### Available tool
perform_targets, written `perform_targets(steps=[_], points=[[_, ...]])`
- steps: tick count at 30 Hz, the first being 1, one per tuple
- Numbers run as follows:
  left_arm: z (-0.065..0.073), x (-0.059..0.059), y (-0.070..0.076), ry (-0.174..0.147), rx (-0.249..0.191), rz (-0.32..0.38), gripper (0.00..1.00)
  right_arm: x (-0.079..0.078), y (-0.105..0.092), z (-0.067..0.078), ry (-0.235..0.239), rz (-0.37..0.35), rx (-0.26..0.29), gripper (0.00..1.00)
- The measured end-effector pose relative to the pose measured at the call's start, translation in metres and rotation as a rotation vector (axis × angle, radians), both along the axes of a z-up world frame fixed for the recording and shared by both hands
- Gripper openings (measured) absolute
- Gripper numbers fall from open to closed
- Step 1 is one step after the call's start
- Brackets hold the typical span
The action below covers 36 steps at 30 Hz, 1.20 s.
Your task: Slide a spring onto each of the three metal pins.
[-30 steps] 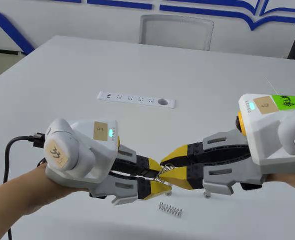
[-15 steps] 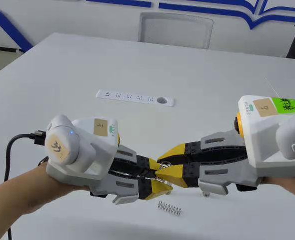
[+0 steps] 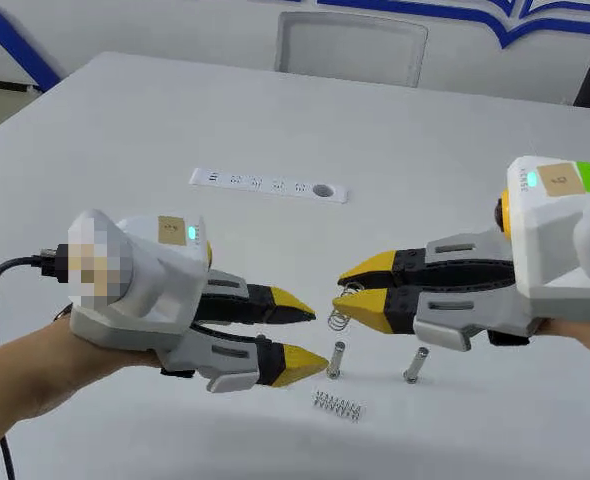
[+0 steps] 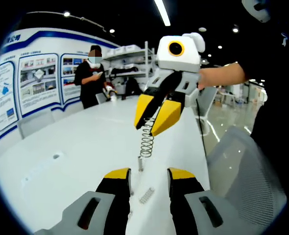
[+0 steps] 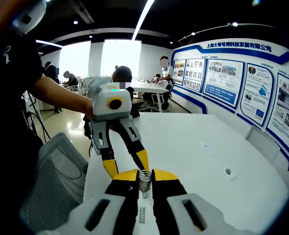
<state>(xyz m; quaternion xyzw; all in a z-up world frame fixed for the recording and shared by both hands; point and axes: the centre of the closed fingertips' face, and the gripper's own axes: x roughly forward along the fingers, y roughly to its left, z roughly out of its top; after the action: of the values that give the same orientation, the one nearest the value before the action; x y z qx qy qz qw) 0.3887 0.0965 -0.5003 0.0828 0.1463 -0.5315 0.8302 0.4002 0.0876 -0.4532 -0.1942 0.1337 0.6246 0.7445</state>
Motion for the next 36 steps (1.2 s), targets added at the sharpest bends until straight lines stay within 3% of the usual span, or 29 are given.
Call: perform_targets(steps=[5,6,8,13,16,21,25,27,30,36], points=[[-0.002,0.004,0.012,0.005,0.015,0.039,0.39,0.019,-0.023,-0.002,-0.006,-0.074,-0.009,0.1],[0.0,0.004,0.013,0.006,0.0,0.052,0.41,0.022,-0.027,-0.003,0.002,-0.091,-0.006,0.1],[0.011,0.002,0.008,0.028,-0.087,0.059,0.46,0.031,-0.038,-0.007,0.018,-0.136,-0.004,0.1],[0.005,0.002,0.012,0.019,-0.045,0.066,0.49,0.048,-0.062,-0.02,0.041,-0.231,-0.018,0.1],[0.01,0.0,0.01,0.026,-0.084,0.061,0.55,0.056,-0.074,-0.029,0.038,-0.278,-0.031,0.1],[0.003,0.002,0.012,0.028,-0.041,0.066,0.62,0.061,-0.084,-0.047,0.065,-0.316,-0.051,0.1],[-0.001,-0.001,0.013,0.066,-0.044,0.063,0.67,0.065,-0.091,-0.063,0.077,-0.343,-0.073,0.1],[-0.007,-0.002,0.015,0.066,-0.014,0.069,0.69,0.069,-0.095,-0.071,0.056,-0.36,-0.101,0.1],[-0.014,-0.004,0.02,0.082,0.016,0.076,0.76,0.073,-0.099,-0.082,0.077,-0.381,-0.103,0.1],[-0.025,-0.002,0.031,0.101,0.051,0.114,0.88,0.075,-0.099,-0.091,0.109,-0.4,-0.099,0.11]])
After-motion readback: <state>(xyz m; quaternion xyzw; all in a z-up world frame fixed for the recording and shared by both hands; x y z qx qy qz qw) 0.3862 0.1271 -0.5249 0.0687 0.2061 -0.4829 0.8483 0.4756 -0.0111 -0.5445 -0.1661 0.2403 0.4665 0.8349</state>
